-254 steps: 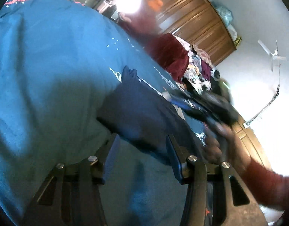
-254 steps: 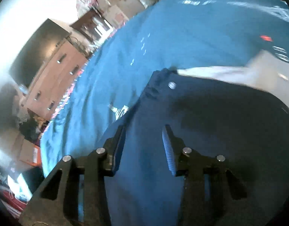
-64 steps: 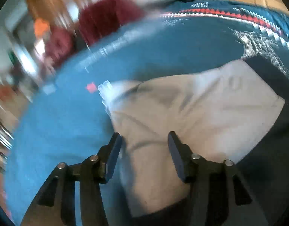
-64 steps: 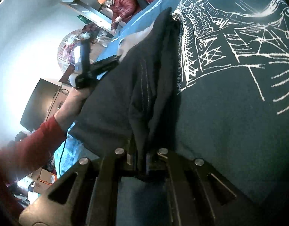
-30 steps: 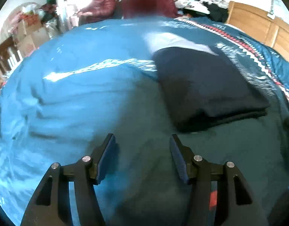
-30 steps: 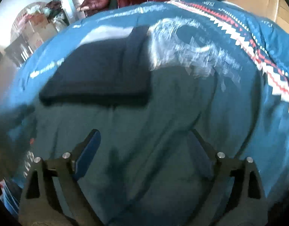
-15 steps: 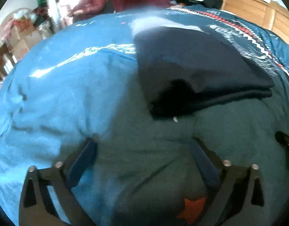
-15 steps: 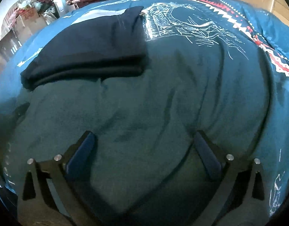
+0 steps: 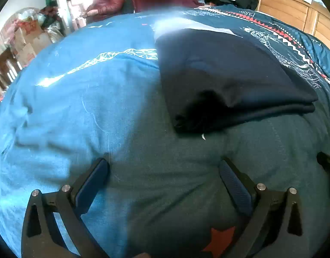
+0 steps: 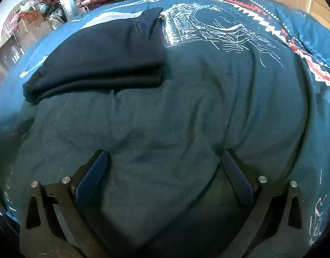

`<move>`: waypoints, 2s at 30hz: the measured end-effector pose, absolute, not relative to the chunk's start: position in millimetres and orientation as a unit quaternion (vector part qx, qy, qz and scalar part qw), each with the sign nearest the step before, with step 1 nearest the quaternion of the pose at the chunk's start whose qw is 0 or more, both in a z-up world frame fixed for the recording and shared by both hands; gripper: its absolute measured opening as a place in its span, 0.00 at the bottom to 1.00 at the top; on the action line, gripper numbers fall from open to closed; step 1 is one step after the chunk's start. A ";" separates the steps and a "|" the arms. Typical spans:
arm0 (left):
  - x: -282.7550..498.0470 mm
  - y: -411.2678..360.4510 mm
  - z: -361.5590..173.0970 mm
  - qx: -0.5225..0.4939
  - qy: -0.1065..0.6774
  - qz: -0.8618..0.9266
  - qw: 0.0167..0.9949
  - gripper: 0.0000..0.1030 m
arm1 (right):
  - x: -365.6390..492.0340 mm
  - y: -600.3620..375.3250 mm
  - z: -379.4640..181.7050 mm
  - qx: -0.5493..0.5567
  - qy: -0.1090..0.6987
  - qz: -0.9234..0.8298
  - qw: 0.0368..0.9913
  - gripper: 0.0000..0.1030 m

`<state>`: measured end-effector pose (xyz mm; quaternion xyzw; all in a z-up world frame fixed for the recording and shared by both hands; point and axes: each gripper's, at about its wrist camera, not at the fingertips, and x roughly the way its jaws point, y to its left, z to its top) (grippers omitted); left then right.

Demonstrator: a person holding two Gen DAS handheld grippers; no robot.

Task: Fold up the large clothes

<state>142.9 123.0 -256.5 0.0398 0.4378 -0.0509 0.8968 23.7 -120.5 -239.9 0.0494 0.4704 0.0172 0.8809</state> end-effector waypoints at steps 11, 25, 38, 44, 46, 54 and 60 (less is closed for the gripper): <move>144.4 122.6 -257.0 0.037 0.437 -0.051 0.897 1.00 | 26.9 -117.4 -239.3 0.044 0.473 0.008 0.880 1.00; 150.9 124.8 -248.2 0.010 0.450 -0.049 0.892 1.00 | 35.4 -117.3 -211.1 0.035 0.477 -0.019 0.878 1.00; 82.9 114.6 -77.5 0.002 0.350 -0.015 0.937 1.00 | -26.7 -97.3 -21.2 0.038 0.334 -0.009 0.942 1.00; 56.7 100.9 -35.7 -0.005 0.342 -0.052 0.938 1.00 | -47.0 -72.3 11.4 -0.013 0.311 -0.037 0.949 1.00; 47.4 97.5 -27.2 -0.007 0.334 -0.054 0.941 1.00 | -50.5 -71.7 14.6 -0.010 0.312 -0.035 0.949 1.00; 36.5 97.9 -9.9 -0.003 0.319 -0.029 0.947 1.00 | -58.1 -71.8 22.9 0.004 0.321 -0.030 0.947 1.00; 39.4 99.6 -12.4 0.005 0.323 -0.015 0.946 1.00 | -60.3 -67.5 24.2 0.003 0.324 -0.028 0.946 1.00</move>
